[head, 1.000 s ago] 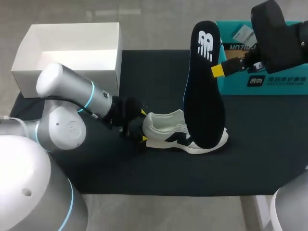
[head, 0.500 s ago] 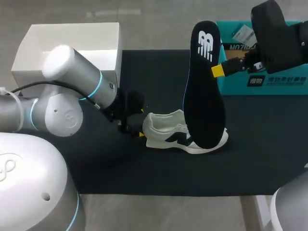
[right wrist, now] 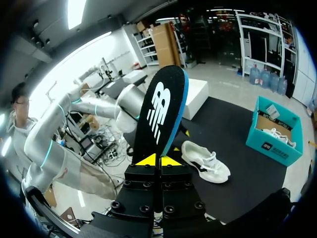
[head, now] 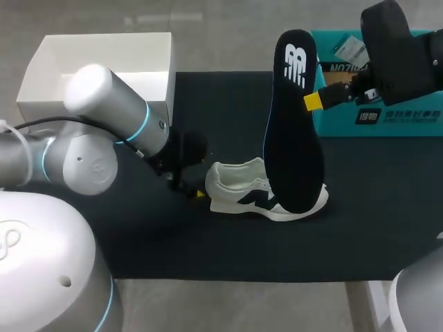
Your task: Take the shoe out of the shoebox, open the shoe tongue, remove and reinsert the insole, then place the shoe into the shoebox
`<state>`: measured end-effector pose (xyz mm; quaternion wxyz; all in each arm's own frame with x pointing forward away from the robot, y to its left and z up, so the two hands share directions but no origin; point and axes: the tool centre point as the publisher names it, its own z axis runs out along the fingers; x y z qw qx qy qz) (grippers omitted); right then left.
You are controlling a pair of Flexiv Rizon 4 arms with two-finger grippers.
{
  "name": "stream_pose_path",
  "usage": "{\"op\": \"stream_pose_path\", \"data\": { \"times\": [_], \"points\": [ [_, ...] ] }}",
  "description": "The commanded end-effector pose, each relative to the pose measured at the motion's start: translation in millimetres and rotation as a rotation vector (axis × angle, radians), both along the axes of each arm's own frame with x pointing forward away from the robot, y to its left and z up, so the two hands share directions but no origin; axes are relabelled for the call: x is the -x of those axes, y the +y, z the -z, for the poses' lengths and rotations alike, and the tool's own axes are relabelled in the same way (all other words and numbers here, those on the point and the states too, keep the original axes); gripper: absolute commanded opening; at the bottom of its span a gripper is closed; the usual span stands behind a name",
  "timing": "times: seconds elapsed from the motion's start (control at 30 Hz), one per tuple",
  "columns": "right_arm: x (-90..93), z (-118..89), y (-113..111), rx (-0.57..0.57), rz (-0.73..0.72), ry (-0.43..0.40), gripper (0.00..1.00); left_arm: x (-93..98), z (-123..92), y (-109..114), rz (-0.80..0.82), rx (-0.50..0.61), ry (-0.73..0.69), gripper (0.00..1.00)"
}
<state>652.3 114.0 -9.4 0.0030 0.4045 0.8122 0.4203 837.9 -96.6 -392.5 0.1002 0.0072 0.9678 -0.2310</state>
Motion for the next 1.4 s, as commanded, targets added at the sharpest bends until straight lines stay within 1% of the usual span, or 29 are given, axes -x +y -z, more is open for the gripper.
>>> {"op": "stream_pose_path", "data": {
  "times": [0.03,0.2,0.23,0.3,0.5,1.1,1.13,1.2,1.27,1.3,1.33,1.4],
  "points": [
    [-3.4,-0.7,2.9,0.003,-0.002,0.005,0.0,2.4,-12.9,2.0,-0.019,-0.097,-0.004,1.0],
    [-3.4,-0.7,2.9,0.003,-0.002,0.005,0.0,-3.1,-16.4,7.9,-0.04,-0.201,0.032,1.0],
    [-3.4,-0.7,2.9,0.003,-0.002,0.005,0.0,-3.4,-18.2,8.9,-0.034,-0.207,0.03,1.0],
    [-3.4,-0.7,2.9,0.003,-0.002,0.005,0.0,-2.8,-21.6,10.8,-0.03,-0.23,0.047,1.0],
    [-3.4,-0.7,2.9,0.003,-0.002,0.005,0.0,1.8,-33.8,16.4,0.011,-0.316,0.031,1.0],
    [-3.4,-0.7,2.9,0.003,-0.002,0.005,0.0,1.8,-33.8,16.4,0.011,-0.316,0.031,1.0],
    [-3.4,-0.7,2.9,0.003,-0.002,0.005,0.0,1.7,-35.6,15.9,0.004,-0.331,0.026,1.0],
    [-3.4,-0.7,2.9,0.003,-0.002,0.005,0.0,3.0,-40.6,13.1,-0.04,-0.41,0.016,1.0],
    [-3.4,-0.7,2.9,0.003,-0.002,0.005,0.0,3.6,-44.9,11.4,-0.052,-0.445,0.03,1.0],
    [-3.4,-0.7,2.9,0.003,-0.002,0.005,0.0,4.2,-46.3,10.9,-0.056,-0.449,0.024,1.0],
    [-3.4,-0.7,2.9,0.003,-0.002,0.005,0.0,5.1,-48.5,9.6,-0.053,-0.469,0.047,1.0],
    [-3.4,-0.7,2.9,0.003,-0.002,0.005,0.0,5.4,-50.4,7.8,-0.056,-0.466,0.05,1.0]
  ]
}}
